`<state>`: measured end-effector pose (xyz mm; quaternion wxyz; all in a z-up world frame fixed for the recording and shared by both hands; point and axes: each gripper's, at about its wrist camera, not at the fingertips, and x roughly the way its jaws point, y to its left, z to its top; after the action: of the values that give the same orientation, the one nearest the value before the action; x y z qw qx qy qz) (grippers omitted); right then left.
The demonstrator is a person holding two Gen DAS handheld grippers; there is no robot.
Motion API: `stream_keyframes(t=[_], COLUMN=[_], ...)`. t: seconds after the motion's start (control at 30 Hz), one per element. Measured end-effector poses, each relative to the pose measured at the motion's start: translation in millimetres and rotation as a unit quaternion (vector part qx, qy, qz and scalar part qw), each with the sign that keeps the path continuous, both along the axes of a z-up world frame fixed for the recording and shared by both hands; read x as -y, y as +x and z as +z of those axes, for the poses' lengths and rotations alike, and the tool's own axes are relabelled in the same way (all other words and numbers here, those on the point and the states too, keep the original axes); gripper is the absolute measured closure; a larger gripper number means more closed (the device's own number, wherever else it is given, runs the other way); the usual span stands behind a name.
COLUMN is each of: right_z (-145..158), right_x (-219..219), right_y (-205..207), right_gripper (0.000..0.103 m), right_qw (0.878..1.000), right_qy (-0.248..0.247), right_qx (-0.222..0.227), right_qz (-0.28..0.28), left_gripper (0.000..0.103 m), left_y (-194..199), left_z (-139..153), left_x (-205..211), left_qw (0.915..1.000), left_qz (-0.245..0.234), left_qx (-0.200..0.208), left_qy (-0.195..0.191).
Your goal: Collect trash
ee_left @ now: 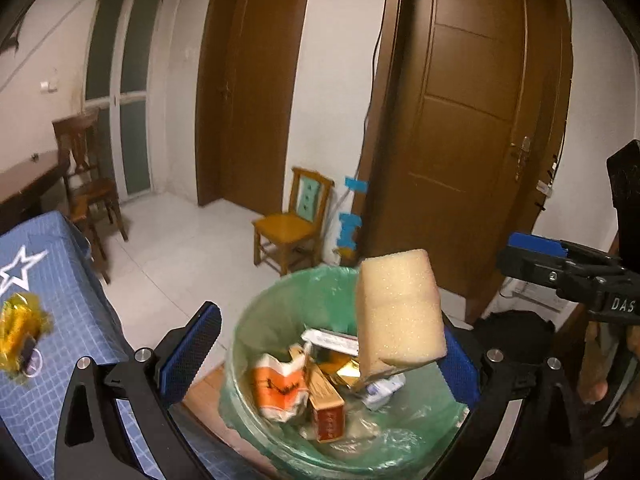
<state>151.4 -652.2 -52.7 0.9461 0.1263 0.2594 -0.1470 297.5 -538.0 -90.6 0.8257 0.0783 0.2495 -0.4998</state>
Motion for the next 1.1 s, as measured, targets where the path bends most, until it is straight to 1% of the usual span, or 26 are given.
stream_keyframes(t=[0.03,0.1,0.13,0.23,0.33,0.43,0.57,0.67,0.77,0.87,1.0,1.07,1.1], right_z=[0,1,1,4,8,10,11,10,9,9,14,16,19], right_x=[0,0,1,-1,-1,-3,-12,-22,-35,-51,-73,-84,-90], right_y=[0,-2,-3,-9,-15,-19,-22,-22,-21,-20,-19,-18,-18], right_gripper=[0.026,0.025,0.024,0.023,0.023,0.022,0.019,0.019,0.019,0.019,0.018,0.016,0.016], right_qw=[1.0,1.0,1.0,1.0,1.0,0.999,0.999,0.999,0.998,0.997,0.995,0.993,0.993], right_qy=[0.001,-0.001,-0.001,-0.001,-0.002,-0.002,-0.002,-0.002,0.002,0.003,0.008,0.011,0.009], right_qx=[0.001,0.005,0.007,0.016,0.031,0.039,0.05,0.052,0.053,0.056,0.065,0.07,0.072], right_qz=[0.0,-0.001,-0.001,-0.002,-0.001,-0.002,0.007,0.016,0.031,0.051,0.075,0.093,0.098], left_gripper=[0.005,0.005,0.005,0.005,0.005,0.005,0.005,0.005,0.005,0.005,0.005,0.005,0.005], left_y=[-4,-9,-12,-19,-23,-23,-30,-42,-54,-72,-98,-103,-103], left_z=[2,6,10,13,15,19,30,40,47,54,61,61,61], left_x=[-4,-8,-11,-13,-16,-24,-42,-58,-77,-106,-160,-186,-192], left_qw=[0.9998,0.999,0.9982,0.9968,0.9965,0.9968,0.9963,0.9954,0.9948,0.9929,0.9867,0.9872,0.9873], left_qz=[-0.007,-0.013,-0.022,-0.034,-0.041,-0.038,-0.021,-0.02,-0.025,-0.019,-0.004,-0.008,-0.005], left_qx=[0.014,0.027,0.03,0.036,0.034,0.02,0.044,0.059,0.067,0.092,0.145,0.14,0.14], left_qy=[-0.015,-0.034,-0.046,-0.062,-0.065,-0.068,-0.071,-0.073,-0.073,-0.073,-0.073,-0.076,-0.075])
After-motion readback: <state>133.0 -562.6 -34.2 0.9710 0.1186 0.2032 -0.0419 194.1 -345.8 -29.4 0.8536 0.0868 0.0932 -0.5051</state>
